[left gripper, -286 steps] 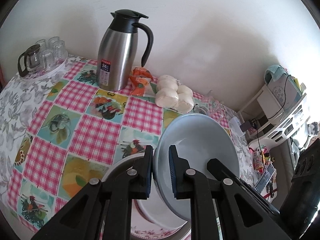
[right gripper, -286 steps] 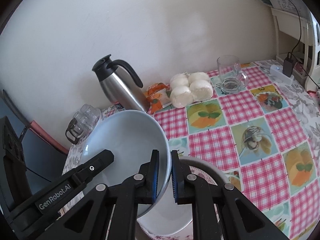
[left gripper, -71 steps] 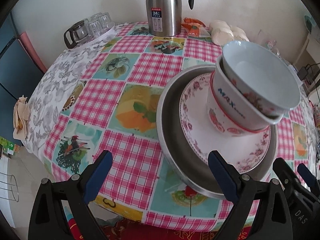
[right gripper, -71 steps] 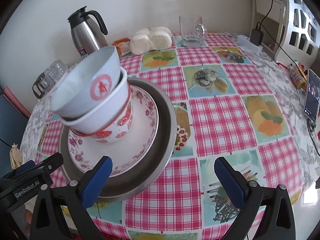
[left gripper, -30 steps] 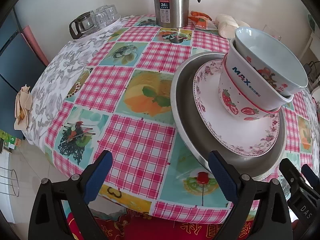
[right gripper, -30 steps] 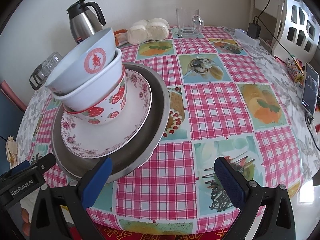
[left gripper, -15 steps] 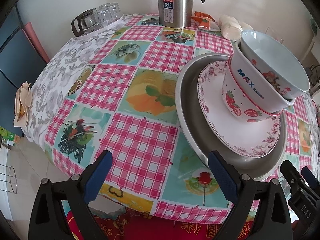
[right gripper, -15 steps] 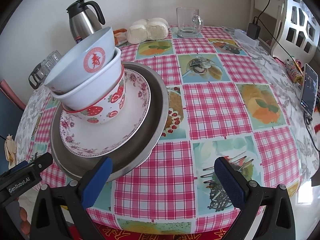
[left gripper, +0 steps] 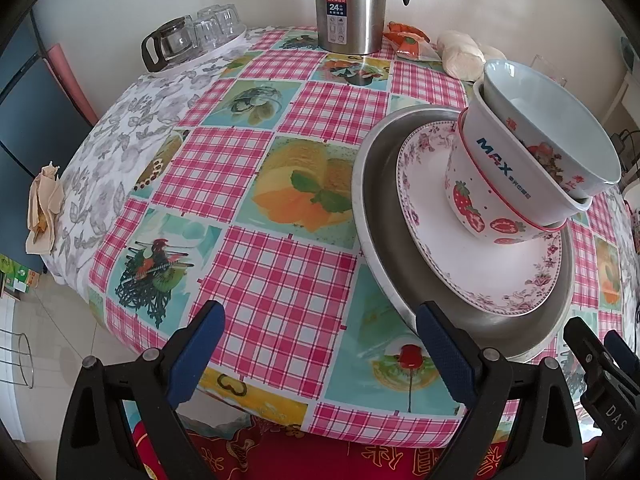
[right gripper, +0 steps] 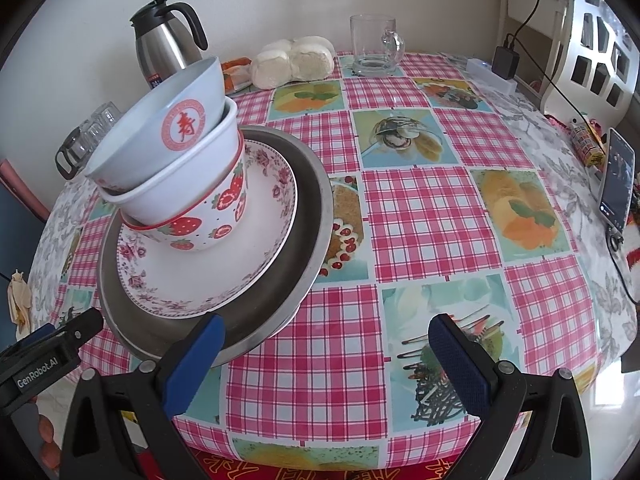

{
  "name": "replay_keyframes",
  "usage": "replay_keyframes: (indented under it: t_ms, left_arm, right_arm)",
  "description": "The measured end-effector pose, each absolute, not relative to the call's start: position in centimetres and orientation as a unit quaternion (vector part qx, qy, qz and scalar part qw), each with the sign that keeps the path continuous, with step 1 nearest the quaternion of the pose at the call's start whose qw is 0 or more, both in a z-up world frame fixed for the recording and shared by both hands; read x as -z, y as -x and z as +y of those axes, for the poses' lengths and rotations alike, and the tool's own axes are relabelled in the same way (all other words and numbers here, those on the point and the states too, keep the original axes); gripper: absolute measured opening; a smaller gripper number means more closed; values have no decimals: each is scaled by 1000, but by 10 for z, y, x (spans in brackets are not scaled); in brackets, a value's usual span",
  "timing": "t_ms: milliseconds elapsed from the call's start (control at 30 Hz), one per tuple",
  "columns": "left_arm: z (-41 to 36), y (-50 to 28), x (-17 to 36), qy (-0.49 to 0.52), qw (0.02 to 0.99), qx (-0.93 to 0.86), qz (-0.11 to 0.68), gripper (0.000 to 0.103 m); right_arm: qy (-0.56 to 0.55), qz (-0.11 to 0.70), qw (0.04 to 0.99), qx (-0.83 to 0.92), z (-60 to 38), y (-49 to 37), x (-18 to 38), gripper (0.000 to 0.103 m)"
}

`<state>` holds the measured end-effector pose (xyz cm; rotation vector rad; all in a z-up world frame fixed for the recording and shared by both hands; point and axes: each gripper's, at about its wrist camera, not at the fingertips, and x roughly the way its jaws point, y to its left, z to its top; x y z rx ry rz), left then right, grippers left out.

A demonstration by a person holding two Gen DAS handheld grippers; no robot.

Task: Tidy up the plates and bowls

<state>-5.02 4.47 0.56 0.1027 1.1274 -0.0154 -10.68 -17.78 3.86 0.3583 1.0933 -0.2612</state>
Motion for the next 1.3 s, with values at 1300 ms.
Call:
replay_keyframes:
  t_ms: [1300]
  left_arm:
    - [43, 51, -6, -53, 845, 12, 532, 96]
  right_arm:
    - [-171, 520, 828, 126, -178, 106, -34, 103]
